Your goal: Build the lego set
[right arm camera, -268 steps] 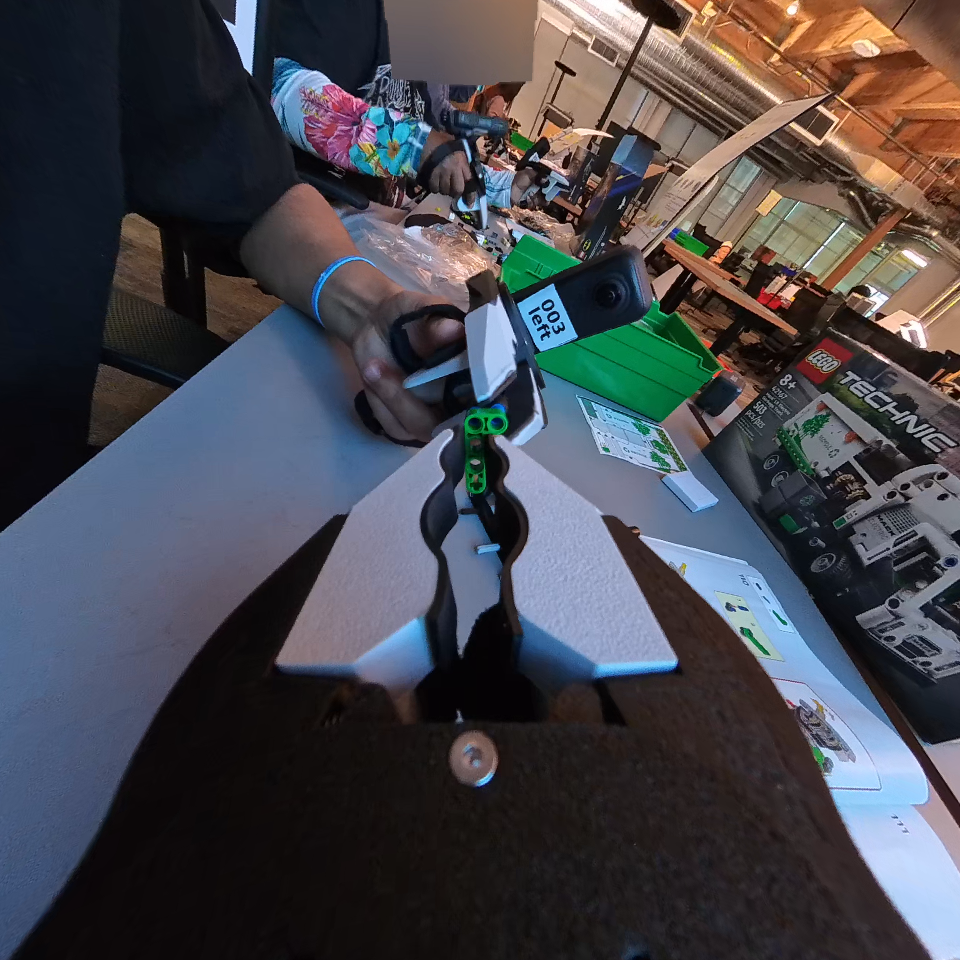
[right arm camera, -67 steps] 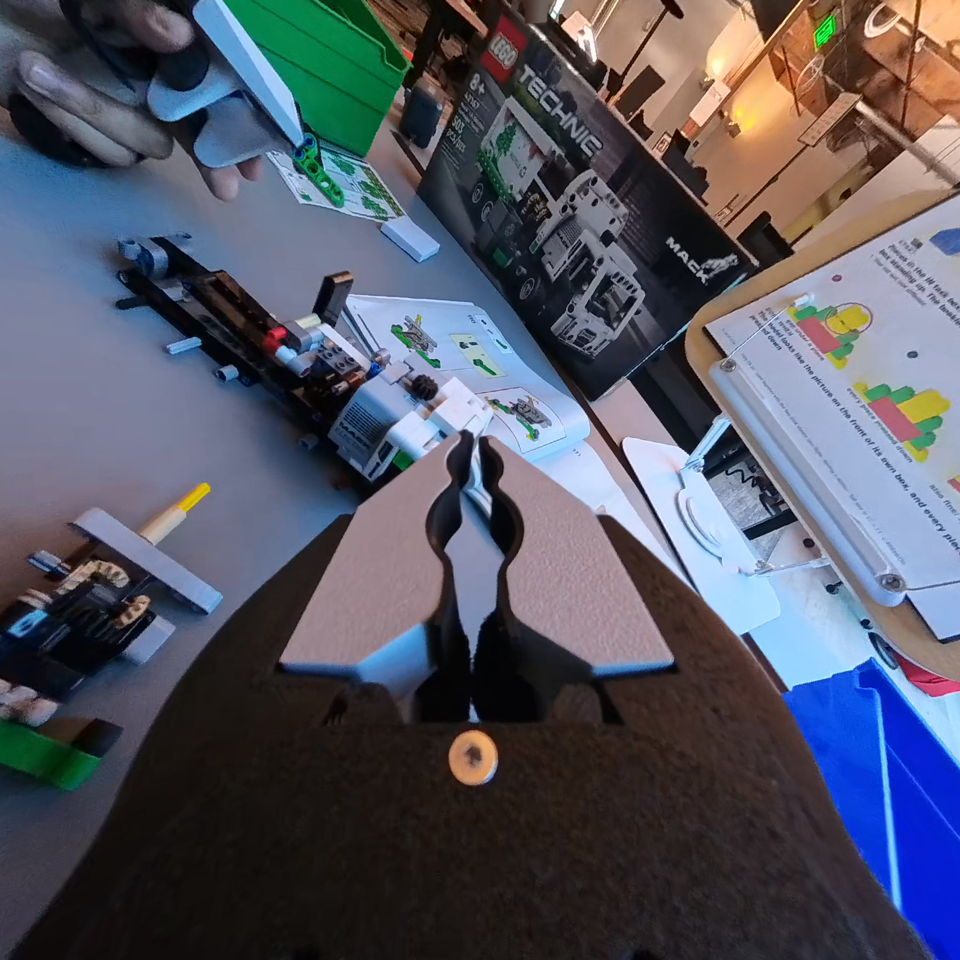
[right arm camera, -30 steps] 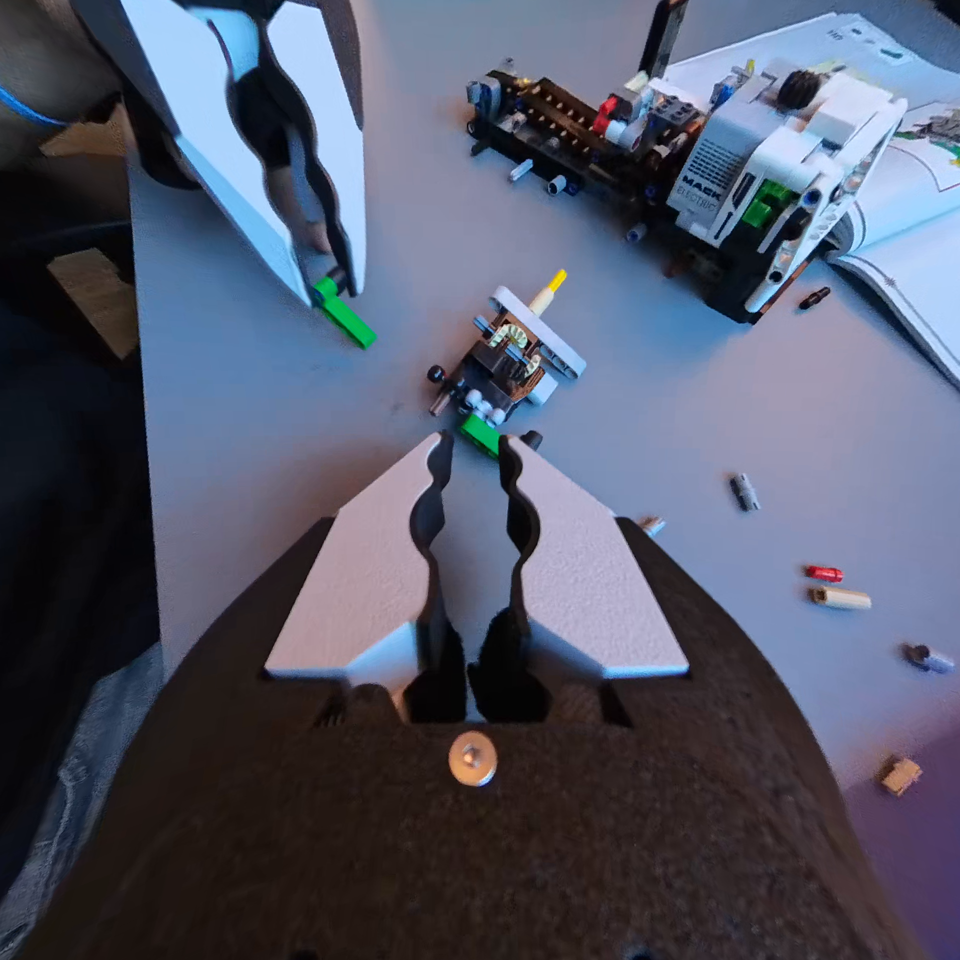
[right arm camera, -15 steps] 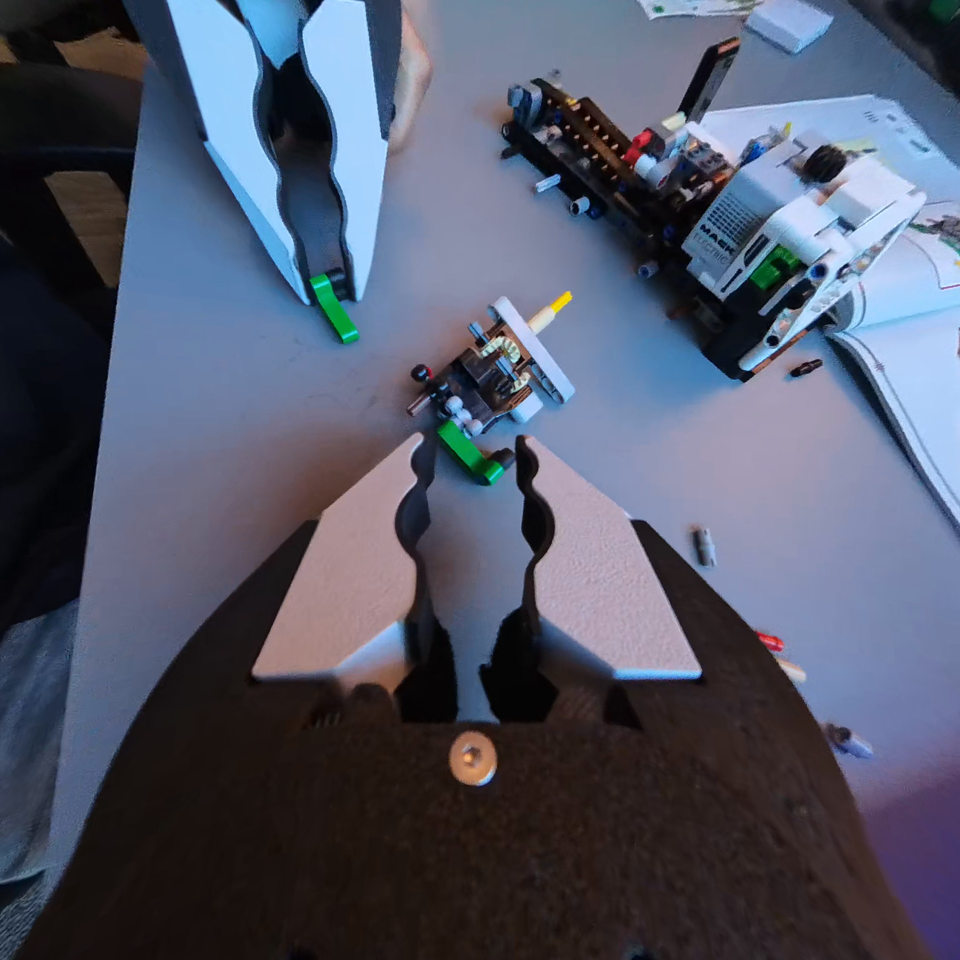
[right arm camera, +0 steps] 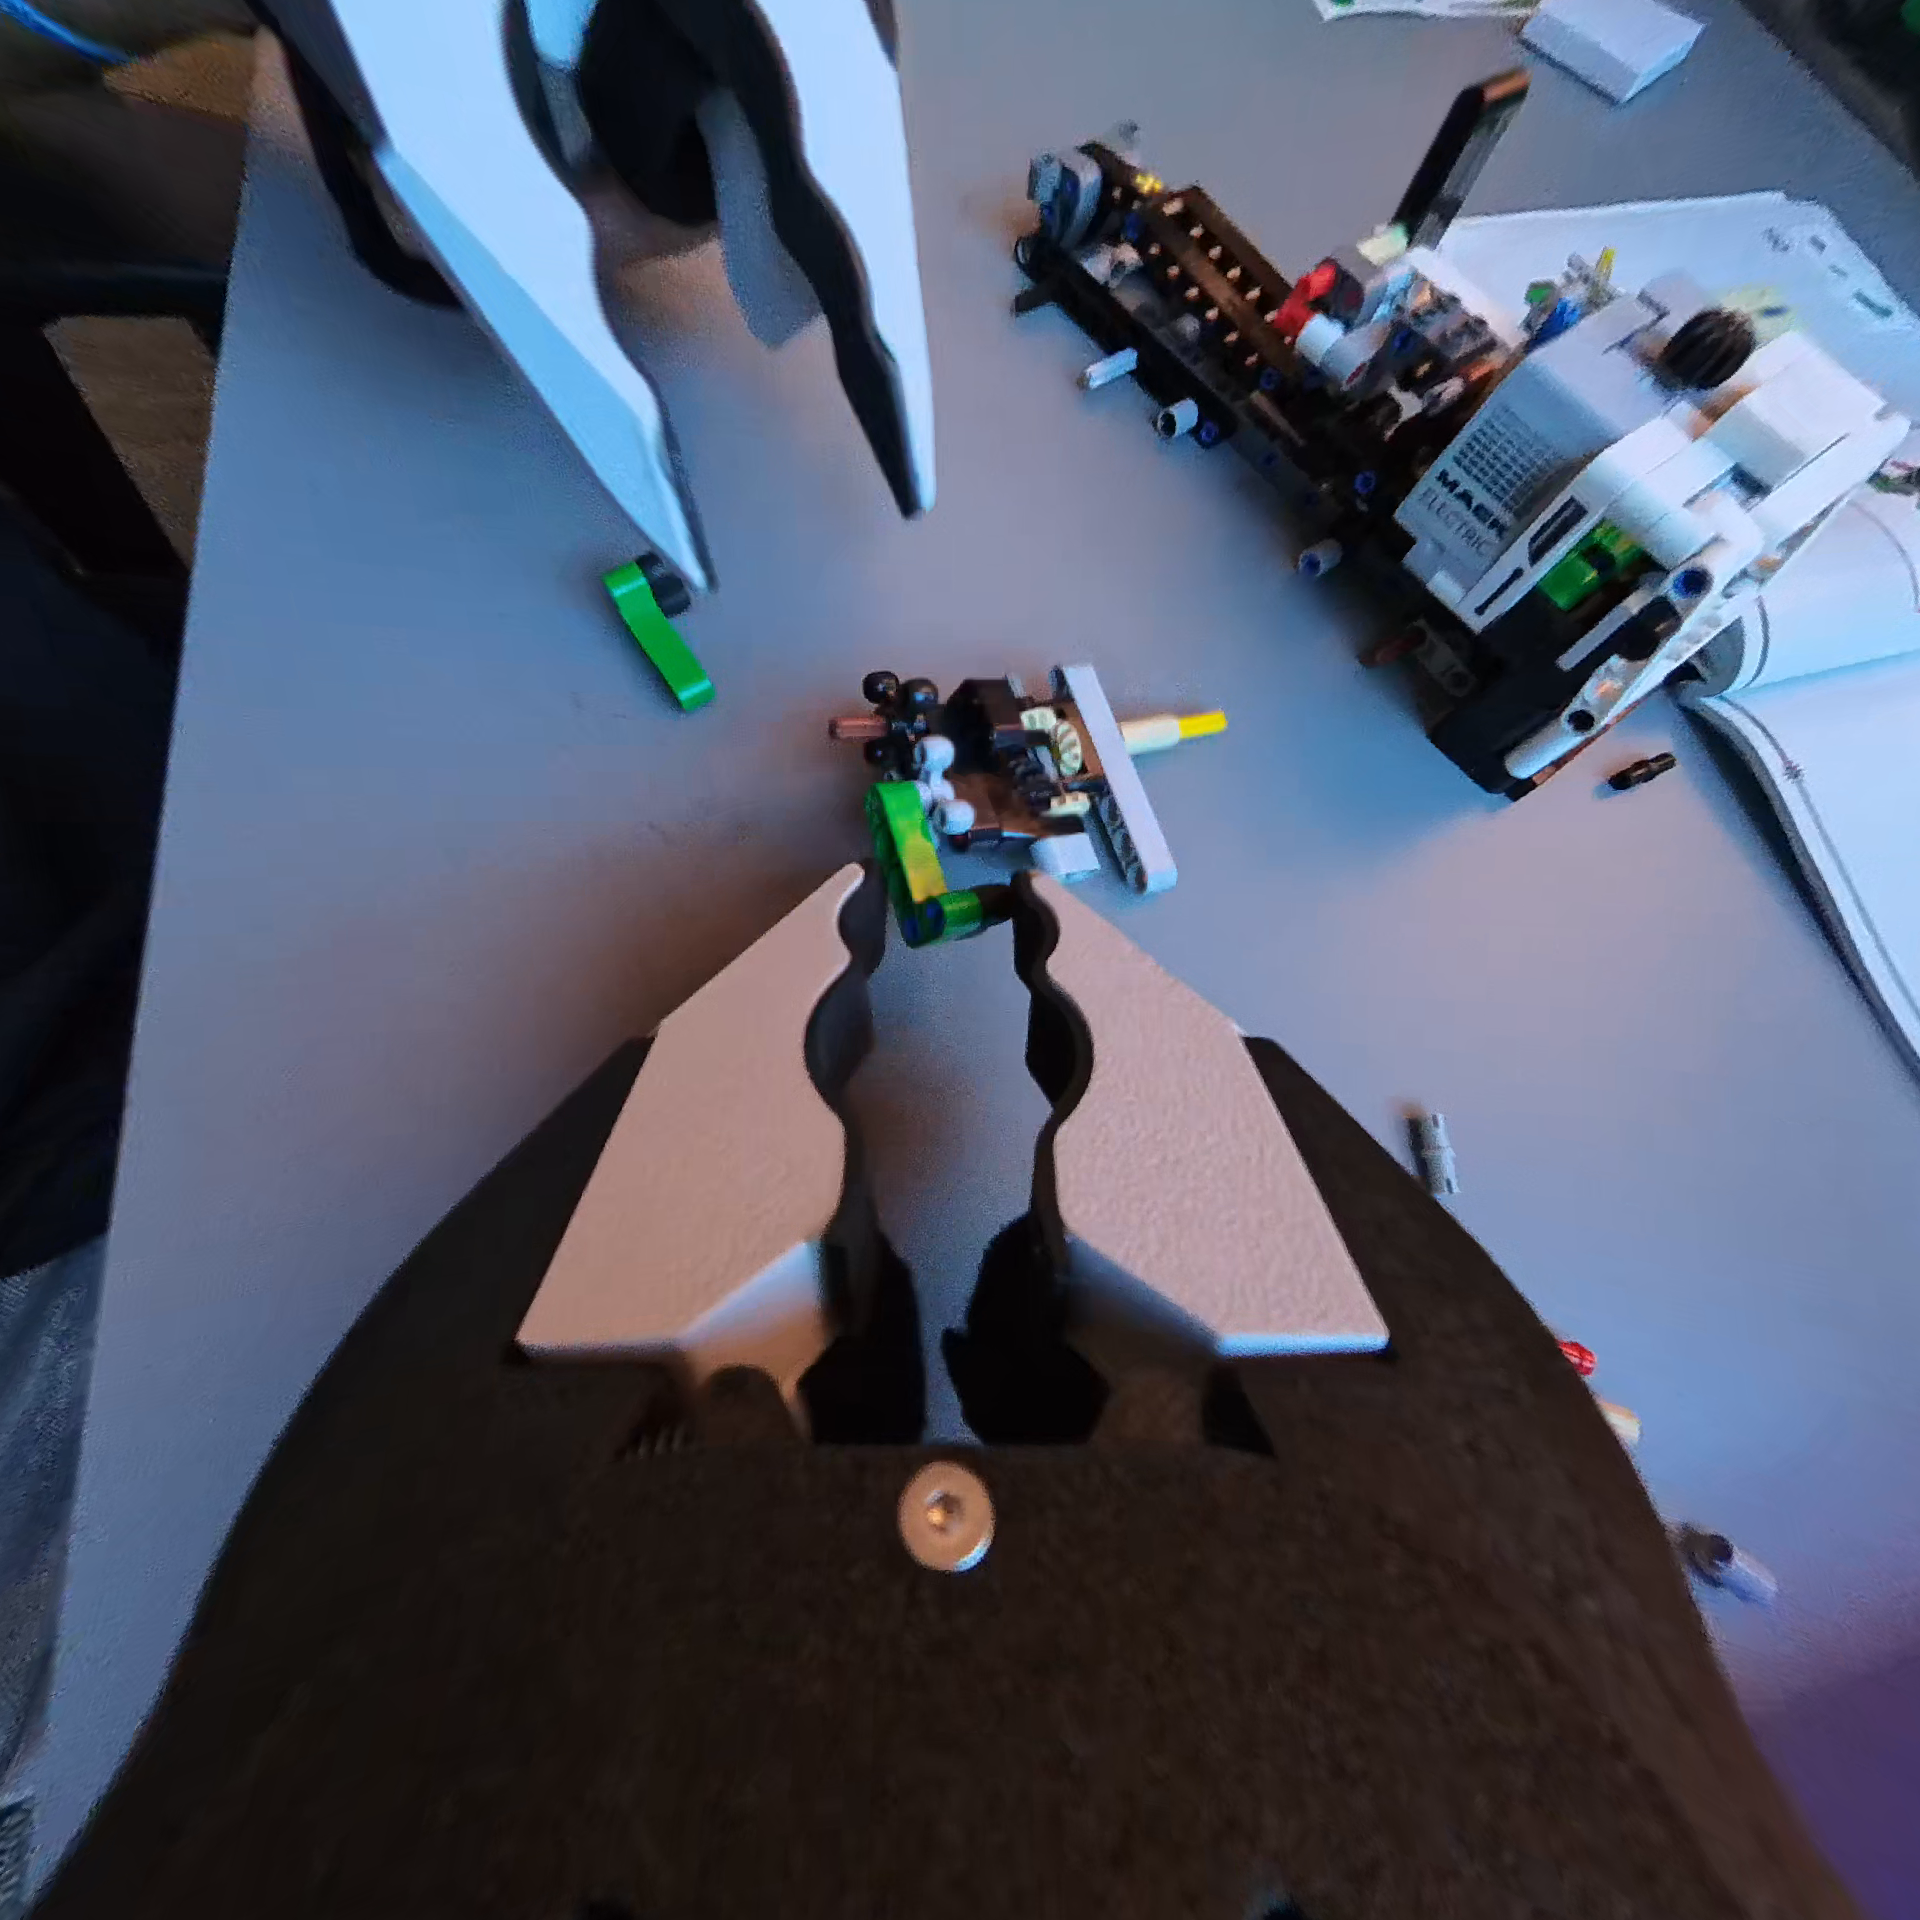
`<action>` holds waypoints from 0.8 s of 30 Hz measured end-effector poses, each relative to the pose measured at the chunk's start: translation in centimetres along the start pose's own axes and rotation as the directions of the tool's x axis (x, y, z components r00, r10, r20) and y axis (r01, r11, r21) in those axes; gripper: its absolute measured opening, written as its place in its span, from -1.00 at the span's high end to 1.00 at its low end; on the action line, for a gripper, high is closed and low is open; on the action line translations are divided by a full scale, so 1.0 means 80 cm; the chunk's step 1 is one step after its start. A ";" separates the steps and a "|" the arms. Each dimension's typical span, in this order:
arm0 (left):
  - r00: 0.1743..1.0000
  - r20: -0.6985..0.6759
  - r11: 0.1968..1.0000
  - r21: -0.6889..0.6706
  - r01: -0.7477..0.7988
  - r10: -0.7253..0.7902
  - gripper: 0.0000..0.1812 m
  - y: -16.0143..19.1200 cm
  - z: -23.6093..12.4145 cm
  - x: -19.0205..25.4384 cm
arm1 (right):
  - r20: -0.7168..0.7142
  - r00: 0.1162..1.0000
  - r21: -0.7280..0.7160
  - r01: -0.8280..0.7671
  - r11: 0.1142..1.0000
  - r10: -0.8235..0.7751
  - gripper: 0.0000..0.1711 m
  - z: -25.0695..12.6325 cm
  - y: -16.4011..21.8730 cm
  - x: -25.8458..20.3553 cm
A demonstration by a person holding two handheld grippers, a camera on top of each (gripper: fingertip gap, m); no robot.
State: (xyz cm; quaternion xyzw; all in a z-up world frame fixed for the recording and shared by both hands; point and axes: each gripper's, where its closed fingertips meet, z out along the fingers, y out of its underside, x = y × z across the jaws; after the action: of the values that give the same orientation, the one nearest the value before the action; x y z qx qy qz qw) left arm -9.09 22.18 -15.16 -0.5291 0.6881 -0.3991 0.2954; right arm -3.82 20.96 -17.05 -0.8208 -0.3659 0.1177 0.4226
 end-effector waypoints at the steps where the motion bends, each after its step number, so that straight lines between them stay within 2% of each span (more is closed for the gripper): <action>1: 1.000 0.001 1.000 -0.005 -0.001 0.001 0.60 -0.002 0.006 0.000 | 0.000 1.000 0.006 -0.001 1.000 0.001 0.73 -0.001 -0.003 -0.003; 5: 0.997 0.005 0.993 -0.093 -0.075 0.076 0.58 0.009 0.026 0.000 | 0.001 0.999 0.013 -0.037 0.999 0.037 0.73 0.000 -0.004 -0.008; 8: 0.969 0.085 0.966 -0.133 -0.221 0.233 0.54 0.007 0.033 -0.007 | 0.030 0.994 0.056 -0.104 0.993 0.103 0.74 -0.003 -0.007 -0.009; 12: 0.818 0.215 0.844 -0.197 -0.498 0.533 0.55 -0.007 0.037 -0.010 | 0.078 0.985 0.088 -0.161 0.983 0.155 0.74 -0.007 -0.014 -0.011; 14: 0.757 0.228 0.789 -0.228 -0.570 0.613 0.62 -0.009 0.041 -0.007 | 0.078 0.984 0.089 -0.169 0.981 0.163 0.74 -0.008 -0.016 -0.009; 17: 0.764 0.215 0.792 -0.225 -0.567 0.608 0.75 -0.011 0.046 -0.002 | 0.089 0.982 0.089 -0.177 0.980 0.169 0.74 -0.007 -0.018 -0.011; 21: 0.797 0.216 0.824 -0.207 -0.527 0.564 0.76 -0.012 0.048 -0.002 | 0.084 0.983 0.092 -0.169 0.981 0.162 0.75 -0.007 -0.018 -0.012; 24: 0.784 0.241 0.819 -0.199 -0.538 0.573 0.76 -0.015 0.045 -0.004 | 0.085 0.983 0.118 -0.171 0.978 0.161 0.75 -0.008 -0.022 -0.012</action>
State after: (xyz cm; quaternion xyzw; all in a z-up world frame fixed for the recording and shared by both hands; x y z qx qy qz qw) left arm -5.44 21.47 -15.97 -0.3721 0.7850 -0.1705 0.4650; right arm -5.02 20.58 -15.42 -0.8153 -0.3036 0.2061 0.4479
